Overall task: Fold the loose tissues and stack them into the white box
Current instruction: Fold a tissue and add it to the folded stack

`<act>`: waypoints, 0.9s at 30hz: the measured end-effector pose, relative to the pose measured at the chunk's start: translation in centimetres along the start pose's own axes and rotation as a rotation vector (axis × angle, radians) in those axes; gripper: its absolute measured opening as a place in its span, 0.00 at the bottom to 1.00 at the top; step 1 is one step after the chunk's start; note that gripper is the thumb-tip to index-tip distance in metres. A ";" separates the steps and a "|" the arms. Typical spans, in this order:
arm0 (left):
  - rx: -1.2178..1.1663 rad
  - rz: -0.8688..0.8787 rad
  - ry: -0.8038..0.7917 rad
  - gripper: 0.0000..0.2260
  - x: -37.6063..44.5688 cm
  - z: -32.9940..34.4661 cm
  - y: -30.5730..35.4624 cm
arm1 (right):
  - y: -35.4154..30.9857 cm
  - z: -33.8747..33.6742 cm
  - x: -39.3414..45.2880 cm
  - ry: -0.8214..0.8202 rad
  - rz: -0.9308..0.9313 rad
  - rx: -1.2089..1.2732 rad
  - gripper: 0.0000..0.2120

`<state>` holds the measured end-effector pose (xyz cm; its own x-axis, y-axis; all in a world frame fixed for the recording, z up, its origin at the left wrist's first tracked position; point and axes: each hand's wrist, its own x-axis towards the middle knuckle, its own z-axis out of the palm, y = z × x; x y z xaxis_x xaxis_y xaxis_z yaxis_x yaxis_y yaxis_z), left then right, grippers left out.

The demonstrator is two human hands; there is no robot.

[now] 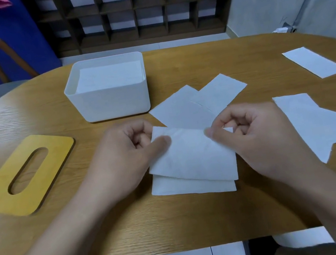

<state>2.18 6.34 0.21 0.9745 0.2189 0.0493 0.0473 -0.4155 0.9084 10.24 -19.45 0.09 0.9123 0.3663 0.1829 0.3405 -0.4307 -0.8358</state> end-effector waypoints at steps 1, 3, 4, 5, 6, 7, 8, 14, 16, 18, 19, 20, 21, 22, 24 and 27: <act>0.007 -0.008 -0.015 0.14 -0.3 0.0 -0.1 | 0.0 0.0 -0.2 -0.017 0.010 -0.019 0.09; 0.027 -0.028 -0.036 0.13 -0.7 0.1 -0.4 | 0.2 0.1 -0.5 -0.035 0.020 -0.081 0.09; 0.057 -0.036 -0.039 0.13 -0.9 0.2 -0.5 | 0.4 0.2 -0.6 -0.043 0.015 -0.133 0.09; 0.117 -0.043 -0.045 0.12 -1.0 0.3 -0.6 | 0.6 0.4 -0.8 -0.056 0.006 -0.211 0.08; 0.218 -0.042 -0.051 0.12 -1.2 0.4 -0.7 | 0.9 0.5 -0.9 -0.076 -0.002 -0.305 0.08; 0.348 -0.037 -0.056 0.12 -1.3 0.5 -0.8 | 1.2 0.7 -1.0 -0.094 -0.002 -0.383 0.08; 0.465 -0.032 -0.052 0.13 -1.5 0.4 -0.7 | 1.3 0.7 -1.1 -0.099 0.002 -0.422 0.08; 0.464 0.118 -0.017 0.13 -1.1 -0.5 0.2 | 1.1 -1.1 -0.9 0.032 -0.020 -0.242 0.09; 0.522 0.123 -0.087 0.18 -0.8 -0.2 -0.1 | 1.1 -1.2 -1.0 -0.042 0.019 -0.196 0.08; 0.593 0.105 -0.175 0.26 -0.8 0.3 -0.5 | 1.2 -0.8 -1.3 -0.126 0.039 -0.235 0.08; 0.622 0.091 -0.203 0.29 -0.8 0.5 -0.6 | 1.3 -0.6 -1.4 -0.159 0.036 -0.268 0.10; 0.647 0.085 -0.216 0.30 -0.9 0.7 -0.7 | 1.2 -0.4 -1.6 -0.185 0.030 -0.297 0.12; 0.659 0.083 -0.219 0.30 -0.9 0.8 -0.8 | 1.2 -0.2 -1.7 -0.208 0.027 -0.320 0.13; 0.657 0.082 -0.219 0.29 -0.9 0.9 -0.8 | 1.2 0.0 -1.8 -0.229 0.030 -0.338 0.13; 0.617 0.059 -0.225 0.23 -0.8 0.9 -0.7 | 1.3 0.4 -1.9 -0.246 0.043 -0.356 0.13; 0.566 0.030 -0.260 0.17 -0.6 0.9 -0.8 | 1.5 0.6 -1.8 -0.242 0.032 -0.342 0.12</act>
<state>1.81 5.71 -0.90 0.9953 0.0079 -0.0960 0.0591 -0.8375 0.5433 8.99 -20.27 -1.80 0.8576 0.5144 -0.0011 0.4064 -0.6789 -0.6115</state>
